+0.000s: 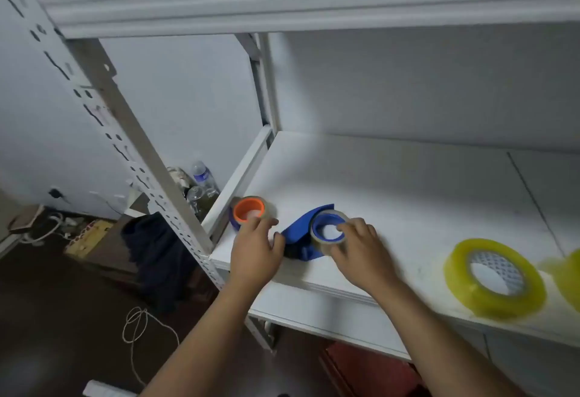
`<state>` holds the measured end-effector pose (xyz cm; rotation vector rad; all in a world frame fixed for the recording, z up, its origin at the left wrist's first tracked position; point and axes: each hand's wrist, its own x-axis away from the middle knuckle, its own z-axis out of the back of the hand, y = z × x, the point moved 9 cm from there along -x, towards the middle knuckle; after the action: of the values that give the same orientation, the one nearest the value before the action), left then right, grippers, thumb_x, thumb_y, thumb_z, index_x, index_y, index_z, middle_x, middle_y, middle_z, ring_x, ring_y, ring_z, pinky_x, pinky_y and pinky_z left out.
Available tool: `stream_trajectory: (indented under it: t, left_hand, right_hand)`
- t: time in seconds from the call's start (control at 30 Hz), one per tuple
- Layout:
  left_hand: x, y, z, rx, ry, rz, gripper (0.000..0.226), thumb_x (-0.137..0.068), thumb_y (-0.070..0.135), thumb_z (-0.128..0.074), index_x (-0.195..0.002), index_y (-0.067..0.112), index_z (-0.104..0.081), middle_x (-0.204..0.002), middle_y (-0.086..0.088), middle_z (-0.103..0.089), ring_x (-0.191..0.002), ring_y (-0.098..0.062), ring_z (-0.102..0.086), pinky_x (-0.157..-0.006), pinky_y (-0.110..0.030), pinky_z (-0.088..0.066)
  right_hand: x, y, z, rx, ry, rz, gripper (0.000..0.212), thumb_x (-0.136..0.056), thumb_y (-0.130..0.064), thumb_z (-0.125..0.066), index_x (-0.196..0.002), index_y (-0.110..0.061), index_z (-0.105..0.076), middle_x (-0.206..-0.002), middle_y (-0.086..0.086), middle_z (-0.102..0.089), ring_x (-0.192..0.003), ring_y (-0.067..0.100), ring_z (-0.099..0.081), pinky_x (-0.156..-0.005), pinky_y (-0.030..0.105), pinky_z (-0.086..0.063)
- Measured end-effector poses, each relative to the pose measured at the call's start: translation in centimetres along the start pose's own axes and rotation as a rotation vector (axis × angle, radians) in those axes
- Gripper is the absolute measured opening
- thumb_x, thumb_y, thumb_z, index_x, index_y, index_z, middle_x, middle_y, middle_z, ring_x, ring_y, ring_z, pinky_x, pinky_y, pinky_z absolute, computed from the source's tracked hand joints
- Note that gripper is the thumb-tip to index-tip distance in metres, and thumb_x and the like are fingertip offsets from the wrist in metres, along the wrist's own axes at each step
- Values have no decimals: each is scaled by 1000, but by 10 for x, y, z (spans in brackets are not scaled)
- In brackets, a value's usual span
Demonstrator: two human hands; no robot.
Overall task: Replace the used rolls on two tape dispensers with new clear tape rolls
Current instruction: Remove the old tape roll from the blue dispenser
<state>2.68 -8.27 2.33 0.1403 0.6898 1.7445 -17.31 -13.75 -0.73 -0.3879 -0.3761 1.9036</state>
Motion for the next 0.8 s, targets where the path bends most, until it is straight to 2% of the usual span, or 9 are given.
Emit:
stream_trajectory:
  t: [0.13,0.23,0.33,0.43,0.53,0.6,0.7,0.8]
  left_hand:
    - [-28,-32,12,-105,6,73,38,-86,28,-53,-118,11,-63,-120,-13,-59,-106,-33,-52,-89,-42,-43]
    - [-47,-42,8,-197,-63,36,39,-88,33,-50,-121,14,-61,-124,-11,-59,-110,-32,-53,-91,-41,-41]
    - [-56,-25,-12,-56,-222,-98,42,-91,30,-50,-130,16,-55,-128,-8,-58,-114,-27,-53,-94,-39,-44]
    - [-56,0,-40,79,-413,-181,46,-94,35,-48,-136,17,-49,-130,-6,-55,-114,-24,-55,-94,-36,-45]
    - [-56,20,-67,83,-561,-201,40,-94,41,-46,-125,16,-53,-119,-7,-59,-105,-26,-58,-88,-36,-46]
    - [-60,26,-79,10,-578,-217,37,-94,42,-43,-113,13,-56,-110,-8,-62,-97,-27,-58,-80,-36,-45]
    - [-62,26,-94,-41,-624,-205,39,-97,43,-37,-102,10,-56,-103,-9,-66,-86,-25,-57,-73,-34,-43]
    - [-60,25,-99,-35,-648,-163,42,-98,47,-31,-95,11,-54,-98,-9,-66,-81,-23,-54,-72,-33,-42]
  right_hand:
    - [-19,-30,-13,92,26,30,33,-88,-35,-54,-114,-16,-59,-125,2,-53,-118,25,-45,-93,36,-38]
    - [-33,-36,-17,178,55,-12,23,-88,-38,-51,-100,-21,-61,-110,-4,-61,-108,21,-52,-93,36,-36]
    - [-37,-38,-24,194,19,-57,16,-90,-36,-45,-90,-23,-54,-91,-7,-62,-91,18,-57,-91,34,-33]
    - [-33,-37,-28,186,28,-68,20,-93,-36,-38,-92,-23,-53,-88,-8,-63,-88,18,-57,-97,36,-31]
    - [-24,-41,-29,197,19,-49,34,-93,-36,-25,-97,-23,-56,-87,-8,-65,-91,19,-58,-97,36,-26]
    - [-18,-40,-31,191,5,-46,25,-97,-30,-32,-105,-23,-55,-92,-8,-67,-96,17,-58,-101,34,-21]
    - [-10,-32,-32,181,-46,-43,25,-97,-29,-38,-114,-22,-54,-103,-7,-65,-105,15,-54,-108,36,-18]
    - [-2,-19,-31,236,-100,-31,20,-96,-27,-42,-107,-20,-56,-103,-6,-62,-106,15,-53,-113,39,-18]
